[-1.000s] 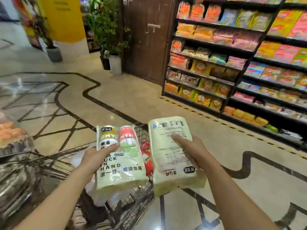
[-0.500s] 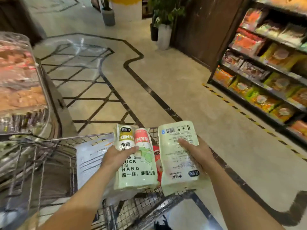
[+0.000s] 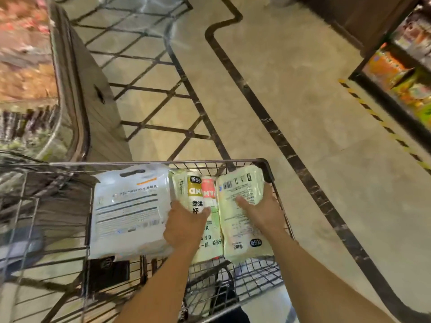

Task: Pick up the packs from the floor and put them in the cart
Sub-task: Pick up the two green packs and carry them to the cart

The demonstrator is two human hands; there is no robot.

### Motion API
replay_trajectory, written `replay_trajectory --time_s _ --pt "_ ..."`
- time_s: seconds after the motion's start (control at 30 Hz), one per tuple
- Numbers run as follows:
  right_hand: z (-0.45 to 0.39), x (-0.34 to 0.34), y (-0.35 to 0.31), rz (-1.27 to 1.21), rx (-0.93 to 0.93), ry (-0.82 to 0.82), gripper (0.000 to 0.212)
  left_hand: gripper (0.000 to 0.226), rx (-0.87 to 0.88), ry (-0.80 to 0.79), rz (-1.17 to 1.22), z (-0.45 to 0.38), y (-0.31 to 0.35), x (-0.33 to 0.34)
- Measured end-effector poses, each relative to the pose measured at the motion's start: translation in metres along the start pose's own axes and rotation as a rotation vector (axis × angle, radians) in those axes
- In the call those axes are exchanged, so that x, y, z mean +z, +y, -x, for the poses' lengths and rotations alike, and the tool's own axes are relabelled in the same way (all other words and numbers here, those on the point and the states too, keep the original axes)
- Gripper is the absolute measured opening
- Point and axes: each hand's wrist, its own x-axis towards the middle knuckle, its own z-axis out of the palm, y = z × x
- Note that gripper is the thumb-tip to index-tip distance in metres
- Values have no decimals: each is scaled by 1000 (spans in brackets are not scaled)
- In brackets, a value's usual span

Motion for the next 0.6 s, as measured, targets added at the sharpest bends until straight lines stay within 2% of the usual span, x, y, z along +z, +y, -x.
replay_trajectory --time_s 0.17,0.27,0.37,0.5,0.6 --pt "-6 25 4 33 14 -31 95 87 34 8 -143 -4 5 12" --pt "-9 36 10 22 -29 -98 82 72 71 15 -135 -7 -4 9" --pt "-2 37 6 54 -46 -130 59 69 98 5 -130 -9 -18 -1" --pt "12 30 -5 92 -112 -104 71 63 188 -24 -119 -5 -31 -19" --pt "23 23 -11 108 -172 -106 79 68 300 -10 -117 -1 -36 -34"
